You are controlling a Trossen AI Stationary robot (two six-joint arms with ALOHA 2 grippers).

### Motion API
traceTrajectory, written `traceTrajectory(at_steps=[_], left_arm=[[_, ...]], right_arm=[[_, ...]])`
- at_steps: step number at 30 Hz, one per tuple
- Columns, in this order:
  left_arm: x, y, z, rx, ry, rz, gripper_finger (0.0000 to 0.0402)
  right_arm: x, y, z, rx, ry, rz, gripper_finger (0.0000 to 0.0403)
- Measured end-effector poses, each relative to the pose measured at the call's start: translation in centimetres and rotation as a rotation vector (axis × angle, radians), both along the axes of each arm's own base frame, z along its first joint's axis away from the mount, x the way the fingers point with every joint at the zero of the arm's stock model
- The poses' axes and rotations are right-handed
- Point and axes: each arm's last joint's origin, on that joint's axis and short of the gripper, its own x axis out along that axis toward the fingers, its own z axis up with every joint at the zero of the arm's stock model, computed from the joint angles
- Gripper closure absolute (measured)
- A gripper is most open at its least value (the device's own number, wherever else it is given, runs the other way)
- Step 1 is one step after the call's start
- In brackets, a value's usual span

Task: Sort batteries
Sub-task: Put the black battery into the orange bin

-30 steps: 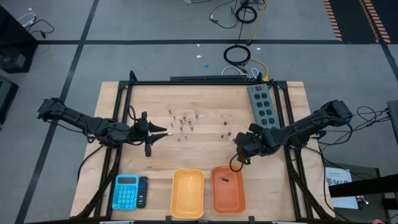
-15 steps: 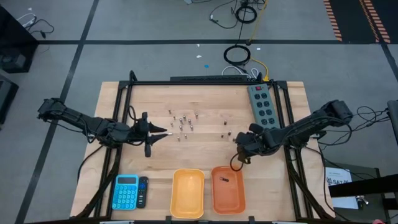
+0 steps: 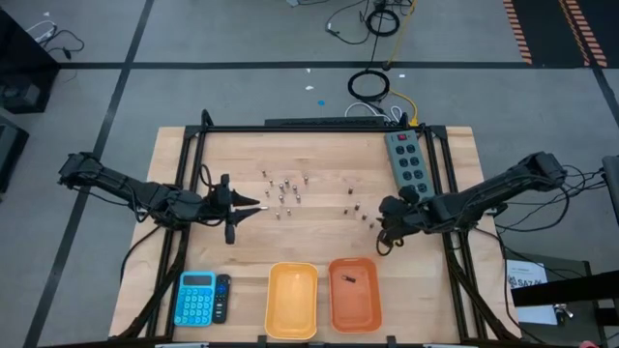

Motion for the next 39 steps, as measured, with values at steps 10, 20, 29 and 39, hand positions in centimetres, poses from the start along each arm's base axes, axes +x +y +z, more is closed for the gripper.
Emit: traceTrajectory(at_steps=[10,20,29,39], left_arm=[[0.0,0.0,0.0,0.005,-0.004,0.002,0.0302],[0.0,0.0,0.0,0.005,-0.004,0.006,0.0302],[0.0,0.0,0.0,0.008,-0.002,0.007,0.0302],[0.0,0.1,-0.7,0.017,0.007,0.025,0.0302]], right_arm=[[-0.7,-0.3,-0.5,0.023,-0.074,0.031,0.0264],[-0.9,-0.3,-0.7,0.048,-0.039,0.045,0.0264],[-1.0,-0.4,-0.7,-0.009,-0.038,0.028,0.0264],[-0.8,0.2,-0.4,-0.042,-0.096,0.053,0.0264]])
